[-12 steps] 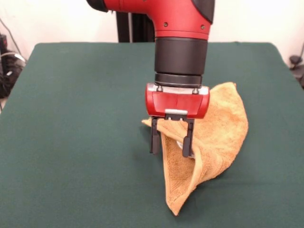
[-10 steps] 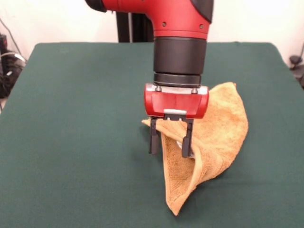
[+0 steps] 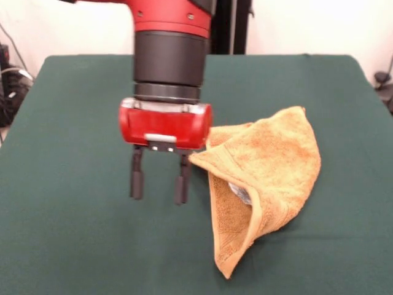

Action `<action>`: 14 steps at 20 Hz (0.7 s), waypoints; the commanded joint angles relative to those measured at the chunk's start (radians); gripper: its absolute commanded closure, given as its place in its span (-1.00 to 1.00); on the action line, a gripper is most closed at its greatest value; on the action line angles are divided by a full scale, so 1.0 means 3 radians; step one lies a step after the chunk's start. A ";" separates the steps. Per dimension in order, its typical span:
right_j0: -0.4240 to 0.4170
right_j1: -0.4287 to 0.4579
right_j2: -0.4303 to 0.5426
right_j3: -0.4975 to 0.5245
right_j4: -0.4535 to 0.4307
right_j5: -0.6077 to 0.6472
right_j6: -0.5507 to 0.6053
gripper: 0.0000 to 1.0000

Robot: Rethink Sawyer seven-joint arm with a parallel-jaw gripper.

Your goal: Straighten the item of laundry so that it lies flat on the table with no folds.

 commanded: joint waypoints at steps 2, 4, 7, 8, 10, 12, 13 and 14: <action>-0.0021 -0.0099 0.0683 0.0300 -0.0057 0.0284 0.0147 -1.00; 0.0041 -0.0103 0.0664 0.0275 0.0006 0.0280 0.0240 -1.00; 0.0212 -0.0120 0.0522 0.0179 0.0143 0.0340 0.0404 -1.00; 0.0277 -0.0110 0.0462 0.0140 0.0184 0.0355 0.0451 -1.00; 0.0417 -0.0087 0.0329 0.0043 0.0281 0.0388 0.0551 -1.00; 0.0556 -0.0049 0.0189 -0.0059 0.0395 0.0421 0.0643 -1.00; 0.0619 -0.0026 0.0130 -0.0110 0.0451 0.0438 0.0677 -1.00; 0.0669 0.0000 0.0086 -0.0148 0.0501 0.0440 0.0703 -1.00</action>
